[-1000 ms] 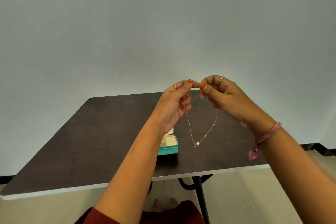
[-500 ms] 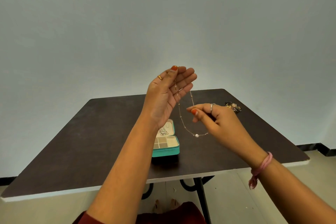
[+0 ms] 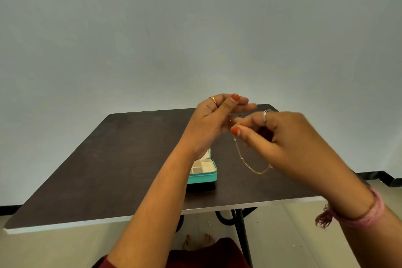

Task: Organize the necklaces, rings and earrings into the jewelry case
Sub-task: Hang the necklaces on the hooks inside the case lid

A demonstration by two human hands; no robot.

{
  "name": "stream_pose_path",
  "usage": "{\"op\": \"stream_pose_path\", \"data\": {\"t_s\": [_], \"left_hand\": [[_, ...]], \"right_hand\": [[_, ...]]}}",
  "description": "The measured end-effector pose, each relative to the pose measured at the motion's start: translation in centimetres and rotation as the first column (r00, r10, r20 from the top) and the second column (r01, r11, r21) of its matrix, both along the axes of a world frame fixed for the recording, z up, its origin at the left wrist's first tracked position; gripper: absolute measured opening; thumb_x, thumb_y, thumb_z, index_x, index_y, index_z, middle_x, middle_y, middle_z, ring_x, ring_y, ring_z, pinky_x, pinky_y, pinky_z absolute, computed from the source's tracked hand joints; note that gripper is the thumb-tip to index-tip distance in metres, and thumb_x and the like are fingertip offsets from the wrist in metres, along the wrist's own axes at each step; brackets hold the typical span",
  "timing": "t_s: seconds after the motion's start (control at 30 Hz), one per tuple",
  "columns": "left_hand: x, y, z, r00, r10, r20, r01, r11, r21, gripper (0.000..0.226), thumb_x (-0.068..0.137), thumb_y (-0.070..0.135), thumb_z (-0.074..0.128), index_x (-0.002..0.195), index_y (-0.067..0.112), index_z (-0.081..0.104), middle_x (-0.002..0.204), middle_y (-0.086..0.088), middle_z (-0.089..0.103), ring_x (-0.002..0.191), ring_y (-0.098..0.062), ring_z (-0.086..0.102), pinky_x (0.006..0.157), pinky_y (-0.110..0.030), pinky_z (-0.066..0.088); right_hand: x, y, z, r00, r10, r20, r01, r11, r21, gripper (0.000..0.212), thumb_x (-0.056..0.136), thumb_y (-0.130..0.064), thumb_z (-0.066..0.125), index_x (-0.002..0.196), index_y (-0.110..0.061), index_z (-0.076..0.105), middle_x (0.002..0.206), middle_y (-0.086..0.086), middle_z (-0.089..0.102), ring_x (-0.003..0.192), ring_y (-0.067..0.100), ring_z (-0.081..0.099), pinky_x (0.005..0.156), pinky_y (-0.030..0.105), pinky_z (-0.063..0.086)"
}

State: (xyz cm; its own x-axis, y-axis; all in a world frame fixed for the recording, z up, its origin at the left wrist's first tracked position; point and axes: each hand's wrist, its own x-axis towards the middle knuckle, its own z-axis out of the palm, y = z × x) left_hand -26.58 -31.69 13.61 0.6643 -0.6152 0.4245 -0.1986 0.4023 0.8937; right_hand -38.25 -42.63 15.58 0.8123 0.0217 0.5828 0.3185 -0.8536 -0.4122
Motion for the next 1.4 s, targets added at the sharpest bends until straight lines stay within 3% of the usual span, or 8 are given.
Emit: {"op": "stream_pose_path", "data": {"t_s": [0.13,0.3,0.47,0.63,1.0,1.17,1.27,1.4], "left_hand": [[-0.2,0.0,-0.7,0.997,-0.074,0.005,0.073,0.996,0.057,0.021,0.095,0.019,0.046,0.097,0.008,0.064,0.084,-0.009,0.069,0.075,-0.022,0.066,0.072,-0.031,0.057],[-0.3,-0.1,-1.4,0.994,-0.109,-0.013,0.11,0.992,0.065,0.021,0.099,0.014,0.043,0.098,0.005,0.062,0.077,-0.006,0.066,0.05,-0.01,0.051,0.074,-0.026,0.057],[-0.8,-0.1,-1.6,0.984,-0.162,-0.071,0.169,0.979,0.117,0.026,0.099,0.016,0.044,0.093,0.002,0.065,0.06,-0.002,0.048,0.047,-0.004,0.04,0.079,-0.029,0.058],[-0.5,0.4,-1.9,0.956,-0.183,-0.229,0.179,0.983,-0.038,0.03,0.088,0.03,0.052,0.077,0.008,0.07,0.055,0.003,0.04,0.049,-0.005,0.037,0.055,-0.021,0.051],[0.6,1.4,-0.9,0.865,-0.239,-0.44,0.034,0.905,-0.424,0.025,0.088,0.025,0.056,0.085,0.005,0.071,0.056,0.005,0.046,0.039,-0.004,0.033,0.053,-0.014,0.047],[0.8,1.0,-1.2,0.836,-0.157,-0.527,-0.147,0.86,-0.489,0.02,0.094,0.017,0.054,0.089,0.005,0.069,0.075,-0.005,0.069,0.053,-0.004,0.059,0.066,-0.022,0.058],[1.0,1.0,-1.5,0.842,-0.094,-0.531,-0.205,0.856,-0.475,0.02,0.096,0.017,0.052,0.095,0.003,0.066,0.088,-0.011,0.073,0.074,-0.014,0.071,0.076,-0.029,0.059],[1.1,1.1,-2.2,0.877,0.034,-0.48,-0.228,0.908,-0.352,0.023,0.097,0.018,0.05,0.107,0.001,0.061,0.095,-0.012,0.073,0.088,-0.02,0.072,0.081,-0.03,0.058]], "right_hand": [[0.1,-1.1,0.2,0.991,0.129,-0.041,-0.11,0.946,0.305,0.018,0.085,-0.038,0.06,0.077,-0.025,0.07,0.063,-0.007,0.065,0.054,0.002,0.054,0.053,0.015,0.043],[0.9,-2.0,-0.3,0.971,0.223,-0.089,-0.11,0.741,0.663,0.027,0.085,-0.034,0.056,0.084,-0.013,0.073,0.059,-0.005,0.06,0.053,0.004,0.051,0.055,0.02,0.041],[1.4,-3.0,-0.2,0.955,0.289,-0.07,-0.082,0.483,0.872,0.022,0.077,-0.034,0.062,0.074,-0.017,0.076,0.056,-0.005,0.054,0.047,0.004,0.046,0.052,0.017,0.047],[2.4,-3.4,-1.1,0.941,0.335,-0.049,-0.071,0.336,0.939,0.019,0.079,-0.031,0.06,0.08,-0.014,0.07,0.057,-0.006,0.053,0.046,0.003,0.046,0.053,0.018,0.05],[4.1,-2.5,-3.7,0.941,0.335,-0.047,-0.187,0.63,0.754,0.022,0.082,-0.014,0.064,0.103,-0.012,0.07,0.087,0.005,0.075,0.078,0.012,0.07,0.073,0.02,0.056],[4.3,-1.8,-4.3,0.995,0.095,-0.045,-0.084,0.977,0.198,0.027,0.086,-0.015,0.067,0.113,-0.021,0.068,0.089,-0.004,0.075,0.082,-0.001,0.068,0.083,0.014,0.052],[4.1,-1.1,-4.1,1.0,0.008,-0.014,-0.008,1.0,-0.011,0.027,0.087,-0.017,0.067,0.114,-0.019,0.069,0.098,-0.005,0.074,0.09,-0.002,0.065,0.081,0.005,0.046],[3.4,-0.8,-3.5,0.998,-0.04,-0.04,0.037,0.996,-0.079,0.018,0.089,-0.022,0.065,0.106,-0.024,0.071,0.091,-0.017,0.07,0.083,-0.002,0.065,0.077,0.007,0.045]]}}
